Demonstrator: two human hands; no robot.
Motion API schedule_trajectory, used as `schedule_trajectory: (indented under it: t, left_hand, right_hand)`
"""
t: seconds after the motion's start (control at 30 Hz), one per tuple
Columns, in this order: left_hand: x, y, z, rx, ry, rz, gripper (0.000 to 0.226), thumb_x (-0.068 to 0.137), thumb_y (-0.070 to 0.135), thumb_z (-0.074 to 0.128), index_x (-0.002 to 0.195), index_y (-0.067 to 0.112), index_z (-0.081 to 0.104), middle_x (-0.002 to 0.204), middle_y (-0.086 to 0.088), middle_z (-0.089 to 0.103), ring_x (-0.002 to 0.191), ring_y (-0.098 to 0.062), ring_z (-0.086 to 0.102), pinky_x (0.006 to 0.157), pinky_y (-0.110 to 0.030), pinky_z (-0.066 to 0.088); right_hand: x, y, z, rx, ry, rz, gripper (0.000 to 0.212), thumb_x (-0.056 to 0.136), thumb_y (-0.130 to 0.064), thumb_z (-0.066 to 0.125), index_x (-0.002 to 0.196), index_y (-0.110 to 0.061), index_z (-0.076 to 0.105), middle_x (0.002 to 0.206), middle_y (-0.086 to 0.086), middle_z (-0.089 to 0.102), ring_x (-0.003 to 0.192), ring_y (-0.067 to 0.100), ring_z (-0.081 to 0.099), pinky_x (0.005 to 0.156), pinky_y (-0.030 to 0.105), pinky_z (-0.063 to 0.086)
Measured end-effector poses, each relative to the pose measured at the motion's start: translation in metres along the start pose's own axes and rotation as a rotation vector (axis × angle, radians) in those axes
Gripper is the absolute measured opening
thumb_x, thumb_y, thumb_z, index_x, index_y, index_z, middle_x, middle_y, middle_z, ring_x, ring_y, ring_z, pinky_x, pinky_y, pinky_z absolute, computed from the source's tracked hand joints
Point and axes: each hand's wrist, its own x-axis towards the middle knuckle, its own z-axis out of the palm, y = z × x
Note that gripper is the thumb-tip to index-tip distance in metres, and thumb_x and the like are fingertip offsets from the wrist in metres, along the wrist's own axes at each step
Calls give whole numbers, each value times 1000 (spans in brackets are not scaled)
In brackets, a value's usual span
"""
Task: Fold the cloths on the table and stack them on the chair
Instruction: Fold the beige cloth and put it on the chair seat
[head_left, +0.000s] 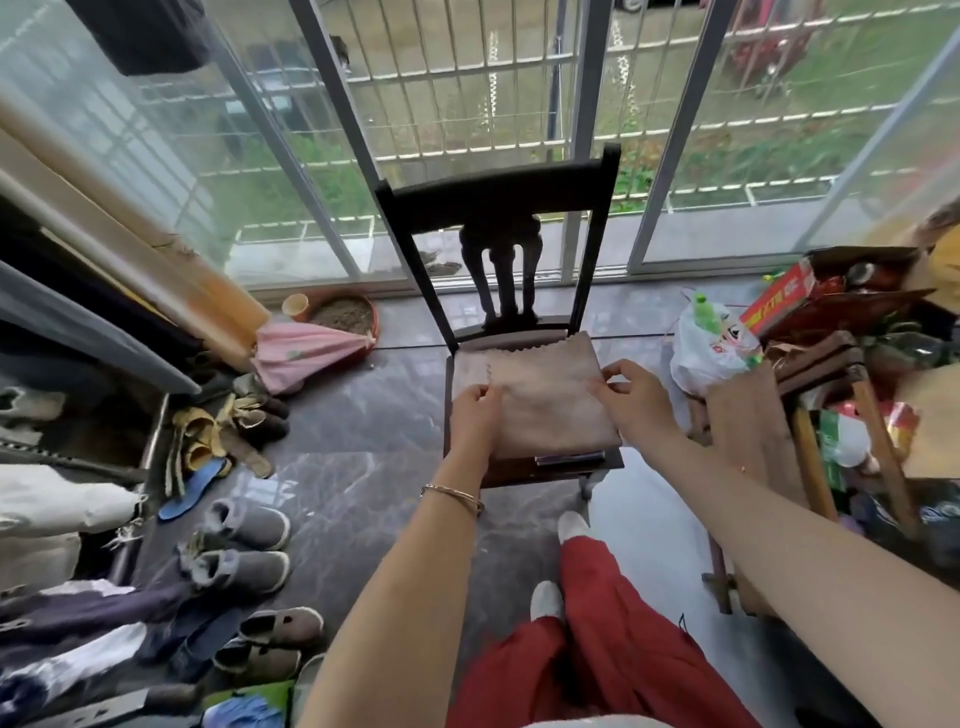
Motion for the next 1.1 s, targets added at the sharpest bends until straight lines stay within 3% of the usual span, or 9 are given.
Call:
schedule_trajectory:
  t: [0.1, 0.23, 0.4, 0.5, 0.63, 0.97, 1.1]
  left_hand:
    - [12, -1, 9, 5, 11, 9, 21, 92, 32, 47, 84, 15, 58, 74, 4, 52, 67, -9, 45, 58, -24, 37]
    - [29, -3, 21, 30, 3, 8, 26, 93, 32, 47, 100, 12, 61, 82, 3, 54, 72, -9, 46, 60, -24, 37]
    - [52, -11, 41, 29, -6, 1, 19, 94, 29, 47, 90, 14, 59, 78, 6, 55, 78, -13, 48, 72, -26, 38]
    - [69, -20, 54, 79, -15, -18, 21, 94, 30, 46, 95, 14, 60, 87, 3, 57, 86, -16, 50, 77, -28, 38]
    - [96, -33, 71, 125, -41, -45, 29, 95, 31, 44, 108, 10, 60, 96, 0, 57, 88, -16, 50, 77, -28, 37]
    - [162, -87, 119, 215, -50, -53, 24, 96, 34, 44, 92, 16, 60, 82, 3, 57, 80, -17, 49, 67, -29, 37]
    - [180, -106, 134, 246, -44, -80, 24, 97, 31, 42, 93, 15, 59, 86, 1, 57, 83, -19, 49, 72, -26, 33]
  right_hand:
    - [14, 5, 1, -1, -4, 7, 21, 85, -29, 62, 69, -30, 48, 70, -2, 58, 71, 21, 50, 57, 24, 35]
    - [35, 16, 4, 5, -5, 29, 20, 84, -28, 63, 70, -29, 50, 81, 5, 63, 74, 21, 52, 62, 26, 37]
    - [60, 36, 9, -21, -24, 39, 12, 87, -28, 61, 85, -19, 53, 85, 5, 62, 74, 20, 49, 55, 23, 34]
    - [78, 54, 14, -65, -17, 61, 12, 88, -28, 59, 88, -18, 53, 85, 5, 62, 74, 20, 49, 59, 25, 36]
    - [102, 80, 25, -108, -17, 101, 9, 89, -27, 58, 89, -20, 52, 87, 5, 64, 78, 20, 52, 70, 27, 37]
    - [160, 143, 53, -176, -33, 146, 7, 92, -24, 53, 93, -17, 50, 85, 3, 58, 80, 22, 52, 70, 28, 36]
    - [180, 166, 62, -186, -48, 184, 8, 92, -24, 52, 93, -17, 52, 84, 1, 58, 80, 21, 52, 69, 27, 35]
